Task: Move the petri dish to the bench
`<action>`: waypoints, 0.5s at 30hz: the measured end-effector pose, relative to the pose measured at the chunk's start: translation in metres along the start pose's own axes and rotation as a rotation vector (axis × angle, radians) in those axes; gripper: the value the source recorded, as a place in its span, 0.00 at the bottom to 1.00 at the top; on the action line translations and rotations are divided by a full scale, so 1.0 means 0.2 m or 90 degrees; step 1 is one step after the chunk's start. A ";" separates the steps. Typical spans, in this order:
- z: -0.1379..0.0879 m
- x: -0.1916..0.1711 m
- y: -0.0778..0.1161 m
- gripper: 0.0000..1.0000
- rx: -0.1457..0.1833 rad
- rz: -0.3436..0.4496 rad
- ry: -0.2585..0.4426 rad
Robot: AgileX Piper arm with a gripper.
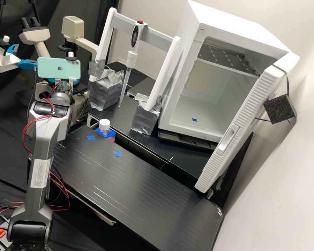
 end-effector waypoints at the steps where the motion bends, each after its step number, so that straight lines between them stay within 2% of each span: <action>1: 0.00 0.00 0.00 0.00 0.008 0.000 0.000; 15: 0.01 0.00 0.01 0.00 0.014 -0.001 -0.001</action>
